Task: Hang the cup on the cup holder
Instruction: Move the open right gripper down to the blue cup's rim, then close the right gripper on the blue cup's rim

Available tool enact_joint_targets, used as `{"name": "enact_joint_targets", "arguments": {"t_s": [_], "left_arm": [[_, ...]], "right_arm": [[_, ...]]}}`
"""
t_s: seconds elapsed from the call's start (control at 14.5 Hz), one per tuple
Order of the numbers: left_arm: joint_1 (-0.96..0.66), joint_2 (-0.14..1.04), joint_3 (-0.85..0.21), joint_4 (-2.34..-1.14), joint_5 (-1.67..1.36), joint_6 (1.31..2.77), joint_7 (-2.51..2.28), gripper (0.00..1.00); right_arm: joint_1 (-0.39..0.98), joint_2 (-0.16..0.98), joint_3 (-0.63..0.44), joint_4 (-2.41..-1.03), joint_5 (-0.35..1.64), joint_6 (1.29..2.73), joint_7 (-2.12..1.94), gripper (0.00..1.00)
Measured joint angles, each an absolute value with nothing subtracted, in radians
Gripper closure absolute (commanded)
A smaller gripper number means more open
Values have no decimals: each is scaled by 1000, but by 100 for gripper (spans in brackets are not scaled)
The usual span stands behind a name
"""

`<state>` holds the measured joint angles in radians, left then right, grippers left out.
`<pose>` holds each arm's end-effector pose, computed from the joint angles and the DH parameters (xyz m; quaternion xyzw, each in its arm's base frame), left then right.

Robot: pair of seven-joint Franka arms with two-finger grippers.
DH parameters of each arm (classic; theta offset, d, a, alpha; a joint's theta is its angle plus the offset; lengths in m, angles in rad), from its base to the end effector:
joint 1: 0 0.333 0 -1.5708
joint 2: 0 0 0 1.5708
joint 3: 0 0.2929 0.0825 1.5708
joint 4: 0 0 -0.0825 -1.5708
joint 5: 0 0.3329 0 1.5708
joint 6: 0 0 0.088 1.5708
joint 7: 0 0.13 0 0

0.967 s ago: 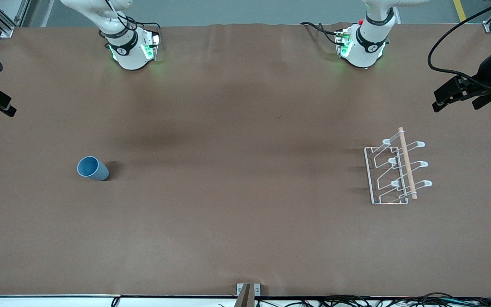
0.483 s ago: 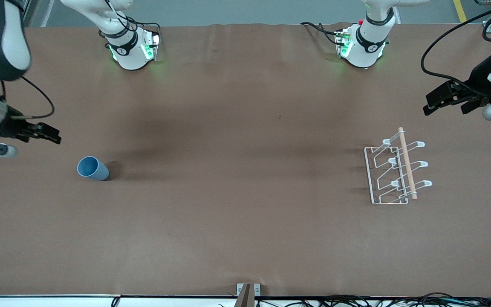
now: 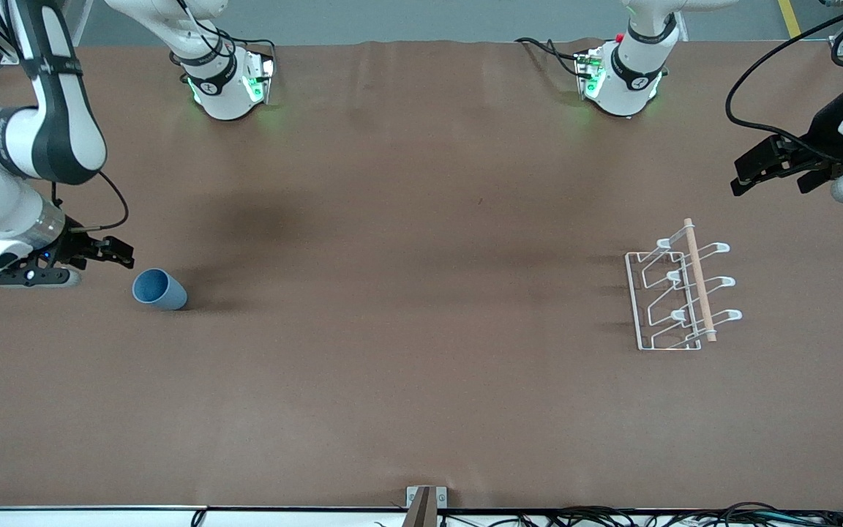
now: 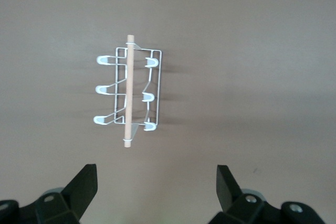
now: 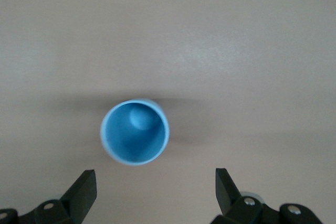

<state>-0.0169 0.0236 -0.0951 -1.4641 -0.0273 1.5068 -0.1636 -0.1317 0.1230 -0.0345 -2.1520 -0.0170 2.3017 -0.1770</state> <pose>0.5012 -0.0595 0.6055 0.9995 0.0248 0.0075 0.0159 0.5092 -0.0859 0.3334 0.9998 0.0111 0.0117 0.0107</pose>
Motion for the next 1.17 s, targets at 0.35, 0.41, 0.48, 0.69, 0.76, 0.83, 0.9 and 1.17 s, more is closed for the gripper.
{"name": "enact_joint_targets", "arguments": {"t_s": [0.35,0.41,0.48,0.69,0.76,0.83,0.9,1.17], "left_arm": [[-26,22,-92,-1470,-21,1505,-164,0],[-37,22,-85,-1472,-21,1505,-164,0],[-53,22,-71,-1474,-21,1505,-164,0],[-80,22,-35,-1478,-21,1505,-164,0],[-78,22,-29,-1479,-21,1506,-164,0],[-76,22,-24,-1479,-21,1509,-164,0],[-75,22,-21,-1479,-21,1511,-164,0],[-76,22,-21,-1479,-21,1512,-164,0]], "right_arm": [[-140,232,-32,-2174,-17,2429,-190,0],[-139,242,-31,-2174,-17,2441,-190,0],[-139,251,-31,-2174,-17,2456,-190,0],[-139,285,-31,-2175,-16,2492,-190,1],[-139,298,-30,-2175,-16,2500,-190,3],[-139,310,-30,-2175,-16,2508,-190,5],[-138,319,-29,-2175,-16,2513,-190,8],[-137,344,-28,-2175,-16,2536,-190,24]]}}
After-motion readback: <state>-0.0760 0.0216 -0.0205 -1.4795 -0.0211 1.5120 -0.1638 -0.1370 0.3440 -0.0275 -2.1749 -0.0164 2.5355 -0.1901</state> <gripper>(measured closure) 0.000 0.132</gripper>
